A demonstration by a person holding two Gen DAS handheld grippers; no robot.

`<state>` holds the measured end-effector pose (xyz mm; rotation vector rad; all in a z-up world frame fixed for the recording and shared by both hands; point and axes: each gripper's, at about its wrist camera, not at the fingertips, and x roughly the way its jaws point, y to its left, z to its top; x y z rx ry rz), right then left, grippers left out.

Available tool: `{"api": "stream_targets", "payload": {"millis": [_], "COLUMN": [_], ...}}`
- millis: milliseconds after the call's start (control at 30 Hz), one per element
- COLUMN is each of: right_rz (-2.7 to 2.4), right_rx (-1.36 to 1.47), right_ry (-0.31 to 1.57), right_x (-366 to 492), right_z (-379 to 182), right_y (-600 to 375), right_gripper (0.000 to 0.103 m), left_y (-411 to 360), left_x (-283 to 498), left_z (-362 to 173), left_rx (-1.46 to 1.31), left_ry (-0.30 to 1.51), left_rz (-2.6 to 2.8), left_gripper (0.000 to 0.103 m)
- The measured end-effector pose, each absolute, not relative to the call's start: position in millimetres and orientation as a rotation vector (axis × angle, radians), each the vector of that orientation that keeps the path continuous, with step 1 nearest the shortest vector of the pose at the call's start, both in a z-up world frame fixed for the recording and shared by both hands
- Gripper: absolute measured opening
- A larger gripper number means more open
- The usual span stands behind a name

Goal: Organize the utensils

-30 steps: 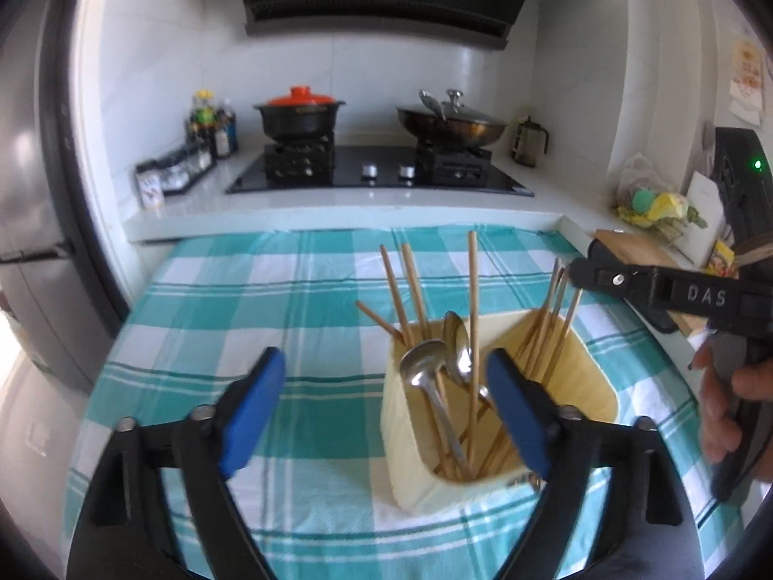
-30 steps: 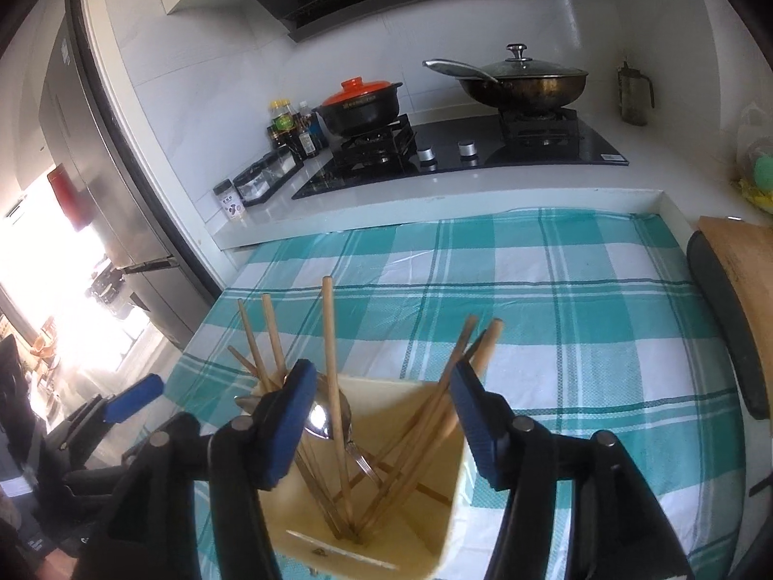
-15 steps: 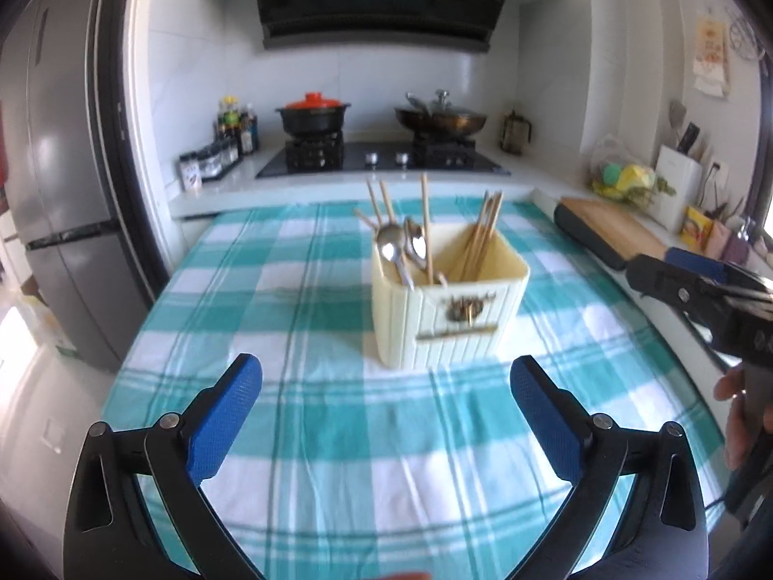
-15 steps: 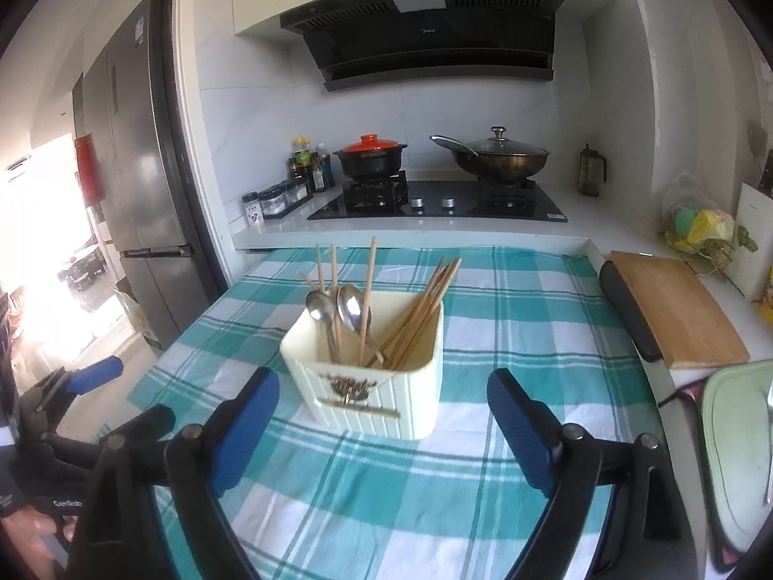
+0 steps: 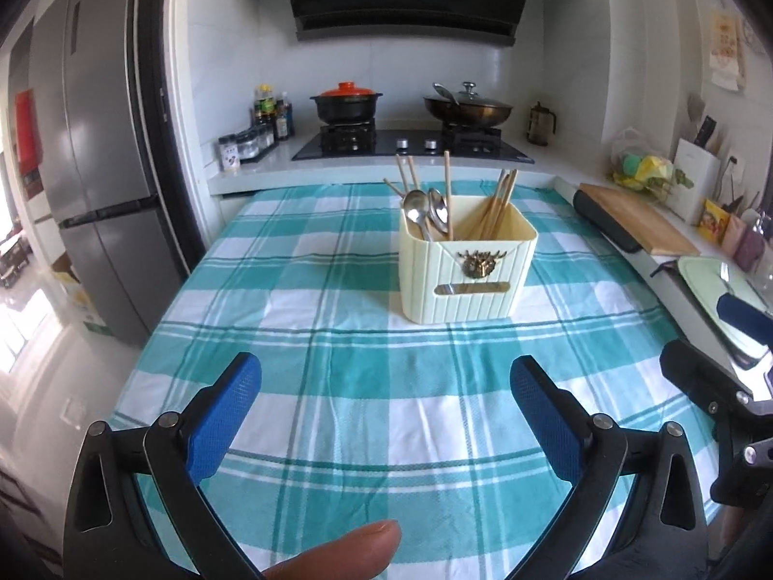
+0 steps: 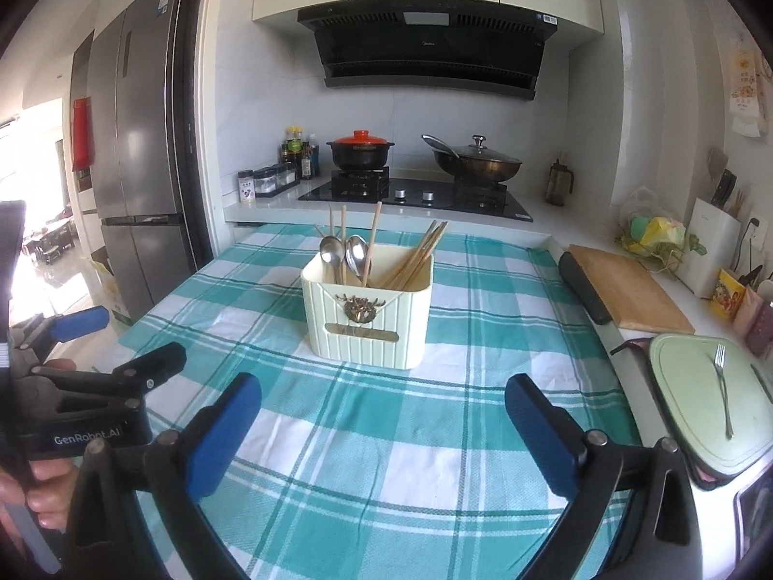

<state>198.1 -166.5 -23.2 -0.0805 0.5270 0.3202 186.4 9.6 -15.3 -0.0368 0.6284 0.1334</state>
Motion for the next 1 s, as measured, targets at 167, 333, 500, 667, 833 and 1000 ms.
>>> {"api": "stream_targets", "payload": {"millis": [167,333,500,667,833,1000], "right_rz": [0.307,0.297,0.293,0.294,0.278,0.251], "right_rx": [-0.077,-0.081,-0.081,-0.083,-0.096,-0.097], "right_ry": [0.550,0.565,0.561,0.569,0.569,0.570], "right_x": [189.5,185.9,185.2,184.6,183.3,181.6], "right_z": [-22.9,-21.5,-18.5,-18.1,-15.7,-15.1], "right_y": [-162.7,-158.4,-157.5,-155.8,-152.3,-155.2], "right_gripper": [0.103,0.103,0.103,0.103,0.103,0.103], "left_y": [8.7,11.3,12.7,11.6,10.7,8.9], "left_x": [182.0,178.6,178.1,176.4,173.0,174.0], "left_z": [-13.5,-11.1,-9.7,-7.6,-1.9,-2.1], "left_rx": [-0.043,-0.054,-0.058,-0.049,-0.046,-0.045], "left_ry": [0.635,0.636,0.635,0.633,0.613,0.620], "left_rz": [0.138,0.146,0.150,0.160,0.166,0.161], "left_gripper": [0.103,0.103,0.103,0.103,0.103,0.103]}}
